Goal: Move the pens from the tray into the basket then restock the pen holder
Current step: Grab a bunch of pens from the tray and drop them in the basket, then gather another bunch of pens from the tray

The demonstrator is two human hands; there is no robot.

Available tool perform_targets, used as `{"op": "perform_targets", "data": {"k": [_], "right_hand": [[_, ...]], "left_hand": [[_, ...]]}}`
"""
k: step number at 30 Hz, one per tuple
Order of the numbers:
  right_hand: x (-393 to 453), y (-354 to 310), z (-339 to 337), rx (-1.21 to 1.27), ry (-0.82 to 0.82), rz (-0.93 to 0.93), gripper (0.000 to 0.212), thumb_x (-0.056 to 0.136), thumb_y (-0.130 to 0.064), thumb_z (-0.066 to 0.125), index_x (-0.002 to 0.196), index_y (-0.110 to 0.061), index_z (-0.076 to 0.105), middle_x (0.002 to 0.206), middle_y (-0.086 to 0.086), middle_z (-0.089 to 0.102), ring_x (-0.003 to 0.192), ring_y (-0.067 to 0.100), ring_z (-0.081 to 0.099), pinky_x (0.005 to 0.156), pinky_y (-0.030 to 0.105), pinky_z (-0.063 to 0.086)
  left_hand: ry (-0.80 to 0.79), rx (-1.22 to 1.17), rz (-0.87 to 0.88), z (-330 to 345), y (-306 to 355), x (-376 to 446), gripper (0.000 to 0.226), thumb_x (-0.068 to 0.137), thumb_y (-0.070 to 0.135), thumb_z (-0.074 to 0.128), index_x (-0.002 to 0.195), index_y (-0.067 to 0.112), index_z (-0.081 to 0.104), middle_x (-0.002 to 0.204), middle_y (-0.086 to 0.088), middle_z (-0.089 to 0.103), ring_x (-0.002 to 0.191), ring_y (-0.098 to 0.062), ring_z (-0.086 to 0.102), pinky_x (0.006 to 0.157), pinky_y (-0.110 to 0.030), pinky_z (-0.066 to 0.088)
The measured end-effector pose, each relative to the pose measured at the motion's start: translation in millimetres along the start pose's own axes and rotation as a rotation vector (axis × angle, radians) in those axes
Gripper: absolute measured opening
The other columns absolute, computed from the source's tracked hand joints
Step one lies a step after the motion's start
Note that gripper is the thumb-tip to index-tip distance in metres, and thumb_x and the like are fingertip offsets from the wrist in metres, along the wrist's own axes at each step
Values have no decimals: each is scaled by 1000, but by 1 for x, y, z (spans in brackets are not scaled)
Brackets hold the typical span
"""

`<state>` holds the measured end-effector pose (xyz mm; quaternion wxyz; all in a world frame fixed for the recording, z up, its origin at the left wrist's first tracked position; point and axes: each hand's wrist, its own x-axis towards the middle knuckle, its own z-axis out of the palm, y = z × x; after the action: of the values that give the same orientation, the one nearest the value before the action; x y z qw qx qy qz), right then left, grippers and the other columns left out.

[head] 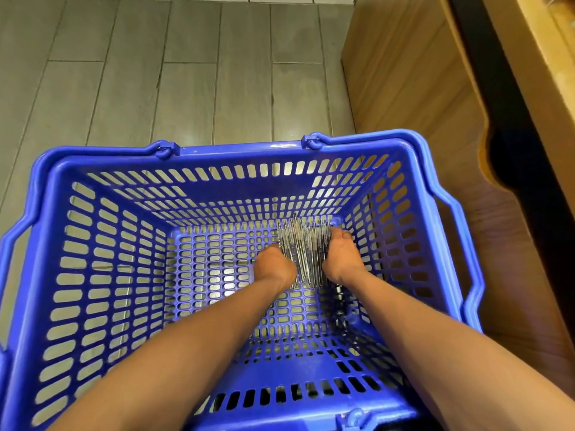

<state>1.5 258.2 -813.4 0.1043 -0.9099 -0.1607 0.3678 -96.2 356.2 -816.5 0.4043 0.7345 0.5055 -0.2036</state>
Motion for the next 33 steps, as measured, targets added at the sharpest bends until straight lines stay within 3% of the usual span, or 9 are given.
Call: {"op": "perform_targets", "data": {"k": [3,9,12,14,18,21,25,29,33], "right_hand": [[1,0,-1,3,1,9,85,82,8,58,152,-4,13,155,21,19,141,33,30,113,36,34],[-12,-6,-14,113,-37,83,78,85,4,58,151,-5,18,147,20,34,134,35,39,107,39,40],[-38,-4,-33,188,-98,121,64,91,-9,58,147,-3,26,143,19,42,129,34,45,102,37,41],[-66,-4,-54,247,-134,134,54,96,-21,53,144,-4,35,141,16,48,125,33,50,100,35,41],[-141,-14,-117,355,-86,110,42,99,-24,48,137,-7,49,137,12,56,125,28,53,101,29,38],[-212,-33,-177,467,-27,109,33,99,-23,45,124,-7,61,127,12,63,119,27,55,95,29,39],[-324,-62,-271,772,-20,193,28,101,-24,42,99,-8,65,97,14,66,88,29,63,81,38,49],[-429,-84,-362,1314,-41,306,18,100,-11,41,92,-12,57,67,4,56,42,10,46,39,17,33],[-519,-83,-434,1451,12,293,19,100,-18,40,102,-13,58,78,4,60,52,12,55,46,19,42]], "left_hand": [[23,32,-16,3,2,1,33,94,7,56,126,0,57,123,-18,62,100,-32,66,82,-39,58],[0,-5,-11,-5,-6,-7,53,95,-1,50,146,3,40,137,-17,53,98,-30,65,73,-33,56],[-86,-107,-26,-25,-8,-26,57,99,2,43,154,10,32,138,-14,55,68,-16,62,48,-19,46],[-120,-229,-56,-50,-4,-50,48,100,3,42,148,9,43,113,-10,66,56,-13,50,45,-21,41],[-145,-418,-40,-111,25,-130,29,105,7,40,127,5,59,99,-5,66,77,-23,55,69,-36,46],[-165,-509,-39,-164,61,-206,26,106,10,40,119,4,61,91,-5,65,72,-18,57,61,-31,44],[-222,-649,-66,-242,132,-321,22,105,8,38,111,5,59,80,-9,60,60,-17,52,52,-24,37],[-299,-653,-34,-308,200,-436,25,107,16,35,101,11,59,80,-8,61,48,-9,56,49,-21,38],[-370,-623,47,-353,255,-524,27,106,20,37,105,11,63,86,-8,66,63,-16,59,52,-22,47]]}}
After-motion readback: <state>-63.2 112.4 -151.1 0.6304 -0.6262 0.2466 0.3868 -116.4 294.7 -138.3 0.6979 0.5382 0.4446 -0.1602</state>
